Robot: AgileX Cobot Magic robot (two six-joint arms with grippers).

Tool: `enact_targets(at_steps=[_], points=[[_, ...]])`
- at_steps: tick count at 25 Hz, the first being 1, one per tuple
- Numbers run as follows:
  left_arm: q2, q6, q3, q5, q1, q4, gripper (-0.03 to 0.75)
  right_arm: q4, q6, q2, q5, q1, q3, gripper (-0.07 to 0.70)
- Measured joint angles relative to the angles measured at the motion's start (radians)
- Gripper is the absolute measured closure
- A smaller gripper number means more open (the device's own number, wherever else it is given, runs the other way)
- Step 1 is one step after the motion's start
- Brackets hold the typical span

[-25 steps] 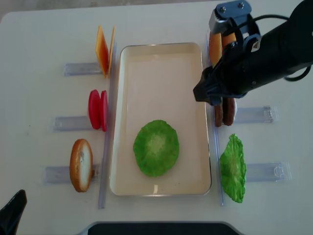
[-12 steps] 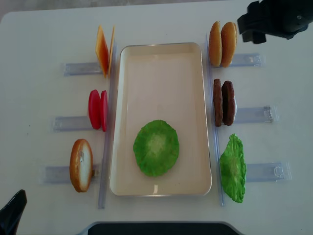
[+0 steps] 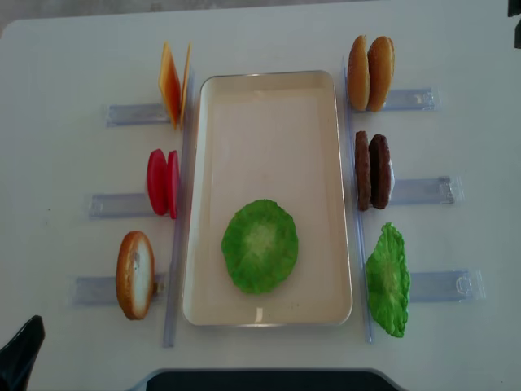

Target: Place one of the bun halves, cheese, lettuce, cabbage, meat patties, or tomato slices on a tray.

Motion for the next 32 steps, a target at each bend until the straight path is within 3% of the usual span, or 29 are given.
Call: enact_targets(at_steps=[11, 22, 28, 32], points=[[0.0, 0.0, 0.0, 0.0, 0.0, 0.0, 0.244, -0.08, 0.072, -0.06, -0.002, -0.005, 0.0, 0.136], [0.0, 0.0, 0.0, 0.0, 0.0, 0.0, 0.244, -0.098, 0.075, -0.363, -0.035, -0.005, 0.065, 0.136], [0.0, 0.0, 0.0, 0.0, 0.0, 0.0, 0.244, -0.145, 0.075, -0.64, -0.15, -0.005, 0.222, 0.136], [0.0, 0.0, 0.0, 0.0, 0.0, 0.0, 0.244, -0.164, 0.075, -0.799, -0.187, -0.005, 0.317, 0.136]])
